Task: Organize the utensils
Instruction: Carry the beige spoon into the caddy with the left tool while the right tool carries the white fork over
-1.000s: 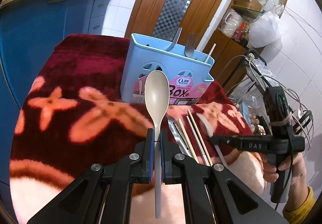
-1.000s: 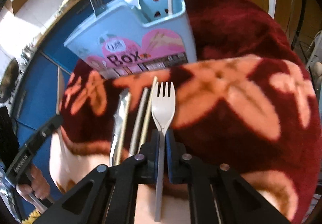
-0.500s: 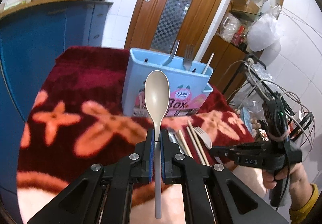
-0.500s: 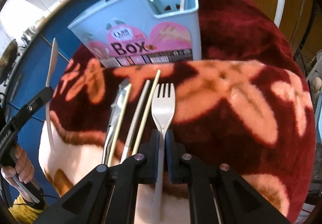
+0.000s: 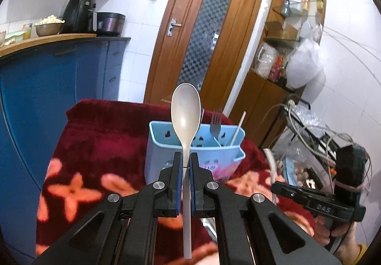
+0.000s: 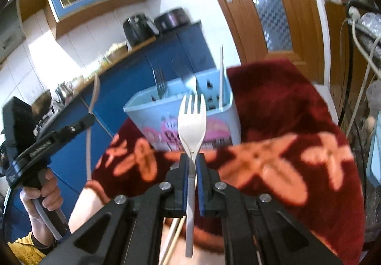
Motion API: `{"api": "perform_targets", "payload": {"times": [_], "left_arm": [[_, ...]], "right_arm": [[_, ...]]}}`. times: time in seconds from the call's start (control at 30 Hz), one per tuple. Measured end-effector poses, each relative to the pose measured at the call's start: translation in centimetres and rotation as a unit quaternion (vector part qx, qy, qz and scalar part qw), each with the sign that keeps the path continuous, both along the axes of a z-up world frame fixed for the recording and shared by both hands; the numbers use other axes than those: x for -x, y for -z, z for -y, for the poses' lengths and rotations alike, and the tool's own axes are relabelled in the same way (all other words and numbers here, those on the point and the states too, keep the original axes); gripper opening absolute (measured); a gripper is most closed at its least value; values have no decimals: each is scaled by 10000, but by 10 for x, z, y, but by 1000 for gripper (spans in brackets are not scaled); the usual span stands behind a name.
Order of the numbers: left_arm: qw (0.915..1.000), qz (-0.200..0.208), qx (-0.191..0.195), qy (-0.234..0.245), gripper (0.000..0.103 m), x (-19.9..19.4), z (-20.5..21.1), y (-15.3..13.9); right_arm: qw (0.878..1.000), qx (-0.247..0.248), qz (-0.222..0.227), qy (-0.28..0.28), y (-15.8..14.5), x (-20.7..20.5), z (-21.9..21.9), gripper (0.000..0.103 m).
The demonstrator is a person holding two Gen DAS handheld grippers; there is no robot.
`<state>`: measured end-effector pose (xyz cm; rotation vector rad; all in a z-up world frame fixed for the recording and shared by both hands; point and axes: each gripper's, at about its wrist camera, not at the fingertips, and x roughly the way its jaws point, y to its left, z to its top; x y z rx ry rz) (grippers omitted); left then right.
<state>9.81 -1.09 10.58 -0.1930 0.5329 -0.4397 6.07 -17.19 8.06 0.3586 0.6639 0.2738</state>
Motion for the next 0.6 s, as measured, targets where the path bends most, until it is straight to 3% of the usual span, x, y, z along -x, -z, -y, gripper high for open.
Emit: {"api": "perform_targets", "payload": {"times": [0.4, 0.6], "left_arm": [[9974, 455, 232, -504, 5, -44, 2, -19], [9945, 721, 426, -634, 5, -63, 6, -31]], "right_arm": [[9966, 273, 760, 188, -24, -5, 7, 4], [9961, 232, 826, 191, -20, -16, 11, 3]]}}
